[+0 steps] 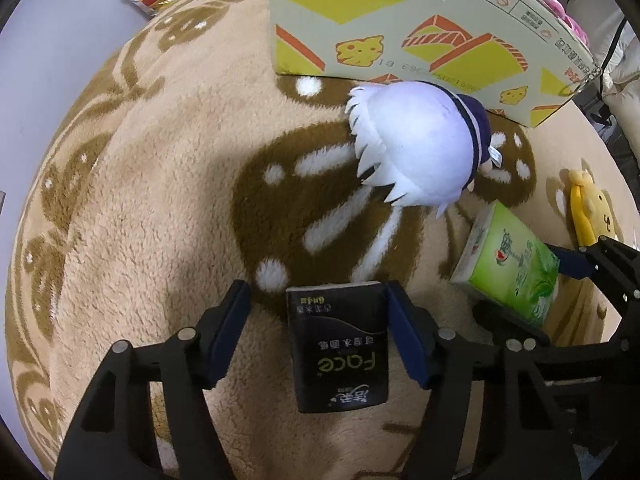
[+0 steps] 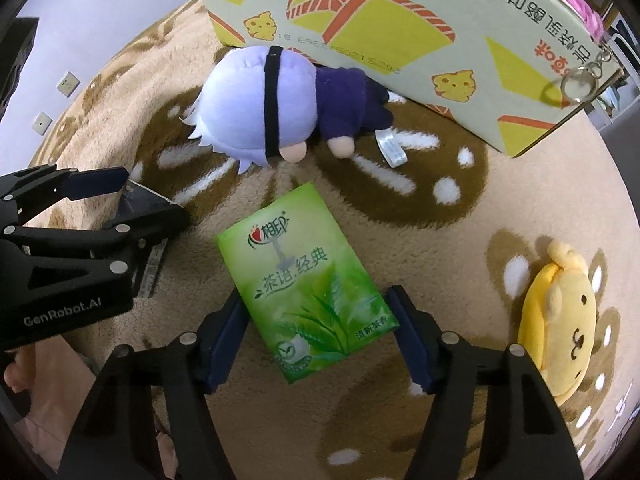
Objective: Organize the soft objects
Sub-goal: 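Grasp black Face pack with left tool while right tool grasps green tissue box, then carry both packs over the box and open both tools to drop them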
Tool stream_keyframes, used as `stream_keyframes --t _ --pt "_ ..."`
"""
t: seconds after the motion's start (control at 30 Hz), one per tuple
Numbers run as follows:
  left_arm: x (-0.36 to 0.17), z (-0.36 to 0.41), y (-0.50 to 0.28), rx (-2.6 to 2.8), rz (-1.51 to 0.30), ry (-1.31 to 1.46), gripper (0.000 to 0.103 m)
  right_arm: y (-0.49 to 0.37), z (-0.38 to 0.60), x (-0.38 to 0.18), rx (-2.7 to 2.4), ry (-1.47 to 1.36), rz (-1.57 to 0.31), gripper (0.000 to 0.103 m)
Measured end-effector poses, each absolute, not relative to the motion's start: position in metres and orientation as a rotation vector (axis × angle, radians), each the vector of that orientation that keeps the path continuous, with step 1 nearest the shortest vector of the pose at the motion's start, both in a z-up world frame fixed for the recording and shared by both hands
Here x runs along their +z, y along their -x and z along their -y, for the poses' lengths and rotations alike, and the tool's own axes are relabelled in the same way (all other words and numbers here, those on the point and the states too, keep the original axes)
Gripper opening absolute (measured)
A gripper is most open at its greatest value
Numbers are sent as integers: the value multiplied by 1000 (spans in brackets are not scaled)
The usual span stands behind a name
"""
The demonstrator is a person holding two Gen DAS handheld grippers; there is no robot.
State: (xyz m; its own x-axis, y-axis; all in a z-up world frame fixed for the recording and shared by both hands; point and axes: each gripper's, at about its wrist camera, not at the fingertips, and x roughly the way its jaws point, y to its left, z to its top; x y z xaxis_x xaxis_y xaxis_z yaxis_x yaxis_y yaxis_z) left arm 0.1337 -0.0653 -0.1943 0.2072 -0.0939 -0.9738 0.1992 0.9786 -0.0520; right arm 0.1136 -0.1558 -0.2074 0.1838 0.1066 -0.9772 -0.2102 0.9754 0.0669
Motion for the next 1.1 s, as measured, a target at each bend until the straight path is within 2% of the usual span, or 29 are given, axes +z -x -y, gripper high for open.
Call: stream_keyframes --t 0.2,0.3,0.43,0.6,0.8,1.1 --pt "-194 57 -129 -208 -1362 -74 65 -116 161 -208 219 85 -1362 71" --pt "-193 52 -127 -182 -1366 -96 54 -116 163 -206 215 81 -1353 69" --pt "-187 38 -121 -162 -1370 -60 46 -116 170 -197 213 36 -1335 68" --pt "-181 22 -117 -152 -1354 -14 45 -117 177 -184 213 -9 -1289 68" --pt "-158 15 -110 -126 -1235 -19 45 -114 191 -173 186 -70 -1249 68" --pt "-108 27 -100 -125 -1018 -94 45 -103 213 -126 173 -160 -1081 68"
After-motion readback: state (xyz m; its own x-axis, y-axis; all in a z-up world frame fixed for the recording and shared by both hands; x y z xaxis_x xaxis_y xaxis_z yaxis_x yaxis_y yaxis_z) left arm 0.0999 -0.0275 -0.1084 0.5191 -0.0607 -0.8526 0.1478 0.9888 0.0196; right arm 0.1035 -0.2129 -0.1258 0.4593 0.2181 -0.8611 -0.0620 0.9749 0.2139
